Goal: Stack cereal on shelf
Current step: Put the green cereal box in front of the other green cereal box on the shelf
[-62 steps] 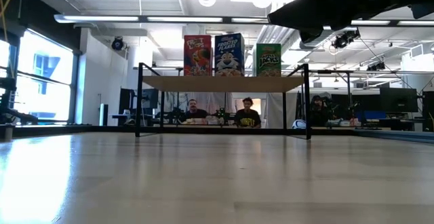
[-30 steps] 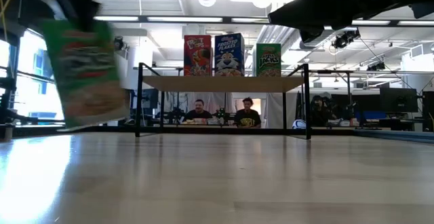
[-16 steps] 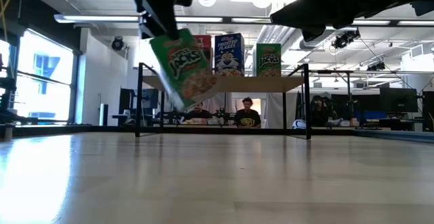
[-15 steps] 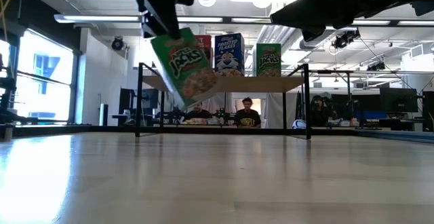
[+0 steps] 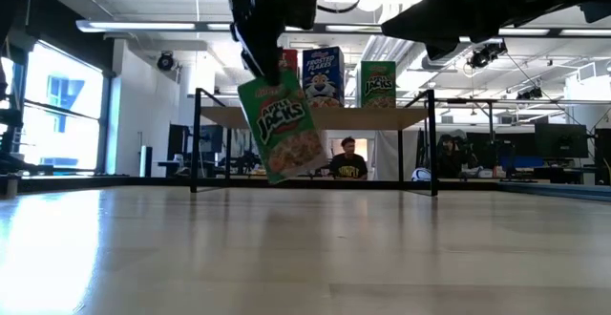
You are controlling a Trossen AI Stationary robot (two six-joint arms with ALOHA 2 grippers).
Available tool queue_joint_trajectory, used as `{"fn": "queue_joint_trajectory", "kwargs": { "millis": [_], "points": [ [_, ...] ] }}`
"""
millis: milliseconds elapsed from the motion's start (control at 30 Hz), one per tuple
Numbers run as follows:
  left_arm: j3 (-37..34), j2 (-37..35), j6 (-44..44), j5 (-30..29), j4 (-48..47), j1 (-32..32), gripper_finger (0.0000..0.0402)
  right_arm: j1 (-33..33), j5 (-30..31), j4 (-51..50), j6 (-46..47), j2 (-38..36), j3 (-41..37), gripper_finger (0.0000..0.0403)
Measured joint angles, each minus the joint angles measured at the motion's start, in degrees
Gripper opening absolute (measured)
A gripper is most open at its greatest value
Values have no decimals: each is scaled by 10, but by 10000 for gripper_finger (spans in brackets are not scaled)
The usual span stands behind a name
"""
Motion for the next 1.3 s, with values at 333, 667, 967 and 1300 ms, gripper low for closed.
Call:
{"fn": "queue_joint_trajectory", "kwargs": {
  "millis": [333, 667, 967, 1300],
  "points": [
    [18, 23, 42, -11, 0, -15, 197, 0, 0, 0, 2, 0, 0, 0],
    [18, -7, 43, -19, -13, -15, 260, 0, 0, 0, 4, 0, 0, 0],
    [-212, -179, 72, -17, 278, -82, 194, 0, 81, 9, 17, 0, 2, 21],
    [-549, -341, 10, -33, 765, -100, 111, -56, 40, -65, 75, 1, 55, 154]
  ]
}}
